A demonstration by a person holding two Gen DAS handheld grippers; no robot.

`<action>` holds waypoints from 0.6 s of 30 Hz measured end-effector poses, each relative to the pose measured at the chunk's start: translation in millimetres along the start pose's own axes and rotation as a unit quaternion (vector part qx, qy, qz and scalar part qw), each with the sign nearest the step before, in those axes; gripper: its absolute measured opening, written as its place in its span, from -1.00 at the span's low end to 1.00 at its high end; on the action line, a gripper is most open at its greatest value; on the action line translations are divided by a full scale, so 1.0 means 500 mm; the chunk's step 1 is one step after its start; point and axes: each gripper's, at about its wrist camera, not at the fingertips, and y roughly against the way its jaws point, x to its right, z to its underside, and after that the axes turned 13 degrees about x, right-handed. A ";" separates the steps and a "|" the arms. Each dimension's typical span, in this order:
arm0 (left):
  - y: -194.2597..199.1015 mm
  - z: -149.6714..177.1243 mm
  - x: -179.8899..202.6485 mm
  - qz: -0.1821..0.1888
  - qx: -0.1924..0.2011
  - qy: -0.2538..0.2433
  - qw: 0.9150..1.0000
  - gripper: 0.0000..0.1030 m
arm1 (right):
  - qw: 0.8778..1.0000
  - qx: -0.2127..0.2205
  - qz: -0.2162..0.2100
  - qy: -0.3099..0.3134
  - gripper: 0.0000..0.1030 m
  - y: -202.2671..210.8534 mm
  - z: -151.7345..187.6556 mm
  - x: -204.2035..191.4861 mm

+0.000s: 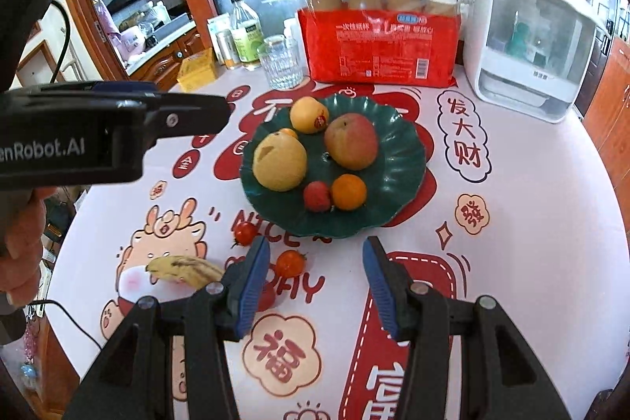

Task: Organize fruits
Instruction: 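Withdraw both tools from the plate toward the banana and red fruit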

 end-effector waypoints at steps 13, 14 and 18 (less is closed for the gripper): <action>0.130 0.071 -0.049 -0.027 0.026 0.048 0.998 0.67 | 1.000 0.013 -0.018 0.010 -0.04 0.081 0.016 -0.018; 0.135 0.078 -0.052 -0.032 0.026 0.049 0.998 0.67 | 1.000 0.013 -0.020 0.010 -0.04 0.083 0.019 -0.017; 0.146 0.106 -0.062 -0.047 0.026 0.046 0.997 0.67 | 1.000 0.009 -0.028 0.005 -0.04 0.085 0.032 -0.015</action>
